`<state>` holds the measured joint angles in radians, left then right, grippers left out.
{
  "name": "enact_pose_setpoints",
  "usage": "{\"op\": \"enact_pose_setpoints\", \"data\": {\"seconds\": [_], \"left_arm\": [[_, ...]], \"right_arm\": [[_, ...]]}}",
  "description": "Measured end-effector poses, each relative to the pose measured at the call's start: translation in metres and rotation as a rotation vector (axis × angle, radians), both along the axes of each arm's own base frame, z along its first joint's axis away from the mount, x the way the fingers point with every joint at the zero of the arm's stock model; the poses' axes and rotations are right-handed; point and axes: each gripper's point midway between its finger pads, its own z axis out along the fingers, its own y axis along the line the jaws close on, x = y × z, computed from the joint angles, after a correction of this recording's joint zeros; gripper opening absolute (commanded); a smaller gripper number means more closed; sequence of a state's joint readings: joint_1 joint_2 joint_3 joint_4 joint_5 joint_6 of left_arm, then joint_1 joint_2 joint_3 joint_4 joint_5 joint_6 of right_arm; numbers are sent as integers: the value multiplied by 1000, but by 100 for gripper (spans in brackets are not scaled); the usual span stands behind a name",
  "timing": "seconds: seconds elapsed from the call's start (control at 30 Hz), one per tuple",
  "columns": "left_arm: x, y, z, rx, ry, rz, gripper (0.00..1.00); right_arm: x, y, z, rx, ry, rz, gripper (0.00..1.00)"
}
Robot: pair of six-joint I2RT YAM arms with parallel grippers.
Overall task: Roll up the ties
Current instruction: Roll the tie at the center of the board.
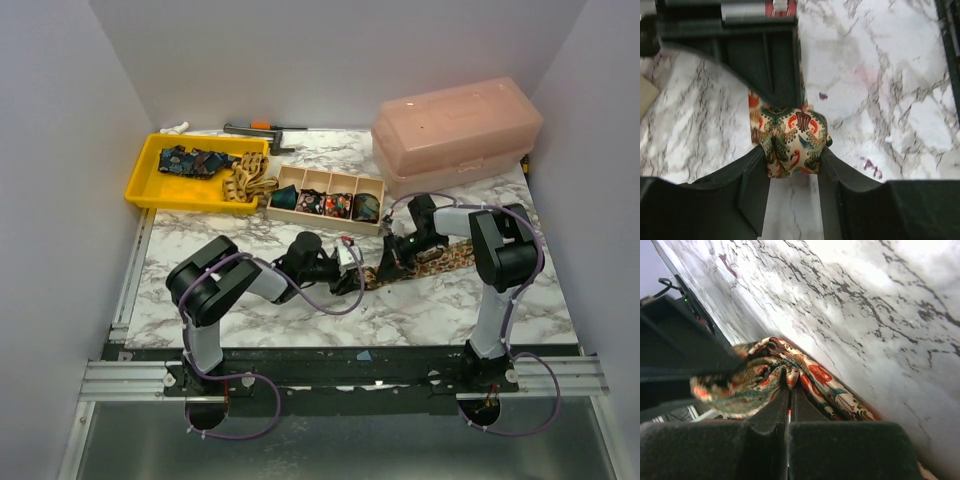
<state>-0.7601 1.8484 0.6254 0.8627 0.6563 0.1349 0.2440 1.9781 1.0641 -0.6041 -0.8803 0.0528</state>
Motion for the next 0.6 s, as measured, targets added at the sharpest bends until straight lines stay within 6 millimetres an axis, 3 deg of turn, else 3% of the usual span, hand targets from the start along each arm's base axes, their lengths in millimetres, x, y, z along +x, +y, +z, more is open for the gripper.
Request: {"op": "enact_pose_setpoints", "data": {"seconds": [0.2, 0.47, 0.6], "left_arm": [[1, -31, 28, -52, -1, -42, 42], [13, -50, 17, -7, 58, -38, 43], [16, -45, 14, -1, 51, -30, 65]], "right_arm": [[0, 3, 0, 8, 21, -6, 0], [1, 5, 0, 18, 45, -19, 0], [1, 5, 0, 16, 53, -24, 0]]}}
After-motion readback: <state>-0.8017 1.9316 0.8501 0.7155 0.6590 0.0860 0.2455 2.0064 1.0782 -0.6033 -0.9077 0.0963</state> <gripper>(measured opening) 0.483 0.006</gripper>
